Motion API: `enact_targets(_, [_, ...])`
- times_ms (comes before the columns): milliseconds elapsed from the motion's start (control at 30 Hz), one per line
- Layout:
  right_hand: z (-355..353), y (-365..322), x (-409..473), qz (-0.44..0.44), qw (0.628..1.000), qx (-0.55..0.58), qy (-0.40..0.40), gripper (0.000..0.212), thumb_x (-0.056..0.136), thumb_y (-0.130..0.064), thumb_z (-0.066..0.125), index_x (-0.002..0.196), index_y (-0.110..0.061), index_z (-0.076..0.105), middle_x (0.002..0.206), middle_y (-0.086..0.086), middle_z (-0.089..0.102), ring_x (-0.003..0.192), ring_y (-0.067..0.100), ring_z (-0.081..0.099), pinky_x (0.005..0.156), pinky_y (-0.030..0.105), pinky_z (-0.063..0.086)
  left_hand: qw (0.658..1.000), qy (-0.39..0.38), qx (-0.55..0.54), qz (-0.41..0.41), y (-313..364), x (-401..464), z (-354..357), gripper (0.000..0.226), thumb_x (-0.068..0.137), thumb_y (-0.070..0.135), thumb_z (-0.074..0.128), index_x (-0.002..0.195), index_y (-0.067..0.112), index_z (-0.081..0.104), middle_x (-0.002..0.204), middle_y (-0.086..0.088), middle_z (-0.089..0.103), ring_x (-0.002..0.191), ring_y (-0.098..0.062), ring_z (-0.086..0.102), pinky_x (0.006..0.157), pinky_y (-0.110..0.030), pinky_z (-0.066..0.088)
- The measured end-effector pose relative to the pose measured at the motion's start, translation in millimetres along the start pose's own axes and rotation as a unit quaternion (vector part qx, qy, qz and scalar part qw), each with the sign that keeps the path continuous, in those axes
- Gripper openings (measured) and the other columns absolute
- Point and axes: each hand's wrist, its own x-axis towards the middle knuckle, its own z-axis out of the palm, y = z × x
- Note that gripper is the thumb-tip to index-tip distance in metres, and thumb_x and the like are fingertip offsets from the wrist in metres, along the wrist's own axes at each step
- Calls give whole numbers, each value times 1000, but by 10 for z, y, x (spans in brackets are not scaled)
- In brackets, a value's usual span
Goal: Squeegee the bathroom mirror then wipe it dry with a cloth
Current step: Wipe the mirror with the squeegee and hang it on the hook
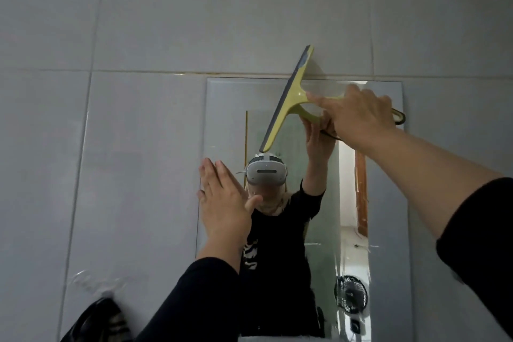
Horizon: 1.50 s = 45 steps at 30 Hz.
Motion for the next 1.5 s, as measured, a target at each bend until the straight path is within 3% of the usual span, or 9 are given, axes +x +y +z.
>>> enact_targets(333, [165, 644, -284, 123, 989, 65, -42, 56, 100, -26, 30, 141, -59, 12, 119, 17, 50, 100, 37, 56, 73, 38, 40, 1000, 10, -13, 7, -23, 12, 27, 110, 80, 59, 57, 148, 3, -10, 157, -14, -18, 145, -25, -17, 118, -44, 8])
enact_targets(467, [250, 716, -366, 167, 979, 110, -29, 49, 101, -32, 26, 143, -54, 15, 93, 13, 56, 85, 31, 56, 69, 36, 42, 1000, 14, -16, 8, -28, 10, 38, 112, 79, 60, 57, 148, 3, -9, 158, -14, -16, 146, -25, -14, 117, -45, 12])
enact_targets(733, [436, 275, -695, 241, 940, 241, -16, 52, 99, -28, 31, 148, -40, 20, 100, 11, 66, 98, 33, 59, 70, 31, 36, 999, 12, -33, 2, -22, 9, 47, 113, 76, 60, 60, 149, 6, -8, 159, -10, -16, 147, -25, -10, 117, -49, 16])
enact_targets(867, [481, -84, -861, 264, 922, 281, -21, 54, 101, -27, 30, 151, -34, 12, 80, 5, 54, 69, 20, 51, 59, 28, 34, 999, 8, -36, 5, -48, 12, 63, 113, 76, 59, 62, 149, 6, -7, 158, -10, -17, 147, -25, -9, 117, -49, 16])
enact_targets(967, [497, -381, -923, 259, 914, 311, -30, 56, 101, -28, 30, 152, -31, 7, 80, 4, 57, 61, 14, 47, 50, 26, 35, 999, 0, -37, 9, -73, 24, 46, 114, 76, 60, 63, 149, 8, -7, 158, -7, -18, 146, -22, -10, 118, -45, 15])
enact_targets(1067, [508, -661, -924, 248, 908, 335, -32, 56, 101, -28, 30, 152, -29, 7, 87, 9, 64, 77, 23, 63, 65, 36, 54, 999, -3, -41, 20, -125, 13, -16, 110, 77, 59, 62, 150, 8, -4, 159, -5, -15, 147, -21, -5, 117, -45, 19])
enact_targets(1200, [479, -1025, -910, 217, 912, 347, -36, 56, 102, -27, 32, 152, -28, 7, 88, 6, 62, 70, 15, 55, 49, 23, 38, 999, 27, -34, 7, -231, -86, -57, 105, 81, 57, 60, 149, 7, -2, 160, -10, -6, 147, -25, 1, 117, -48, 14])
enact_targets(1333, [472, -1351, -889, 149, 933, 323, -54, 56, 101, -23, 32, 152, -31, 10, 100, 10, 63, 76, 22, 51, 62, 31, 35, 995, 0, -81, -58, -385, -201, -9, 106, 81, 47, 66, 149, 8, -5, 159, -11, -7, 147, -25, -2, 117, -52, 14])
enact_targets(1500, [432, -1387, -884, 96, 956, 271, -55, 56, 101, -20, 32, 148, -45, 16, 95, 4, 58, 74, 20, 48, 60, 30, 37, 986, -25, -141, -80, -527, -244, 38, 104, 82, 43, 67, 150, 11, -4, 159, -4, -17, 147, -21, -6, 117, -48, 19])
